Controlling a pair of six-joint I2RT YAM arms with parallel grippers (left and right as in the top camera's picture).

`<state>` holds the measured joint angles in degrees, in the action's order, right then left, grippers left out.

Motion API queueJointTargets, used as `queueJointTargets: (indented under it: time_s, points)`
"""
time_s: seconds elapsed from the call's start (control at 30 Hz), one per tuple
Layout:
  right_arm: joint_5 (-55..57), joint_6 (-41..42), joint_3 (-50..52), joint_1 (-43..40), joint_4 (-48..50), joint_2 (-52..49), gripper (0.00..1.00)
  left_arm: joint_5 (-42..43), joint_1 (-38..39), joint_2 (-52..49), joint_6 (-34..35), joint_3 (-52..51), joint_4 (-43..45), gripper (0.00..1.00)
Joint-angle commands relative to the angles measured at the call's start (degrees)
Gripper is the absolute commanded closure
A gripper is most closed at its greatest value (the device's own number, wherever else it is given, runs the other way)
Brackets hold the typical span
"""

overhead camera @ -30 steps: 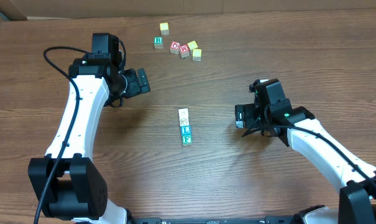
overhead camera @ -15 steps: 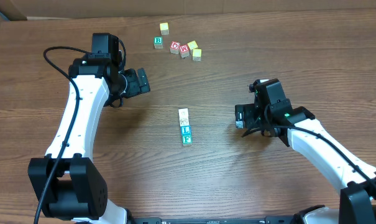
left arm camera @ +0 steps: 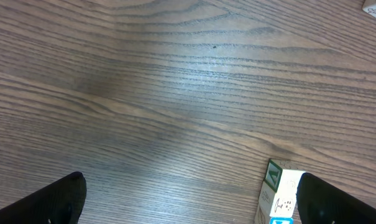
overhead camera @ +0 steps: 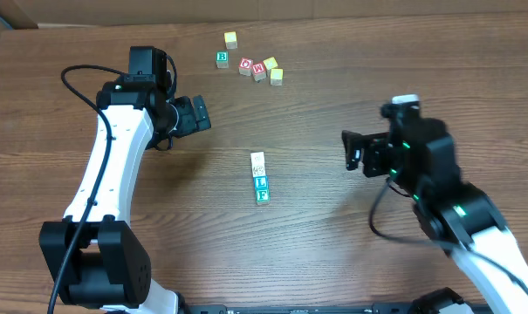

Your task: Flip 4 blocks

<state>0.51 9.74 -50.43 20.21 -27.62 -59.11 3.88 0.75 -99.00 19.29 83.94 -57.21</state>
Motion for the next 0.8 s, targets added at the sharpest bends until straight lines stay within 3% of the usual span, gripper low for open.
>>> queueJointTargets:
  time_s: [0.0,0.37,0.77]
  points:
    - [2.05,-1.27,-0.28,-0.37,0.20,8.00,0.00,0.17,0.44,-0.11,-1.07,0.00,0.26,0.00]
    - [0.61,-1.22,-0.13,-5.64,-3.52,32.79,0.00,0.17,0.44,-0.11,-1.07,0.00,0.24,0.00]
    - [-2.43,-1.22,1.07,-13.88,-12.44,42.88,0.00,0.17,0.44,-0.11,-1.07,0.00,0.26,0.00]
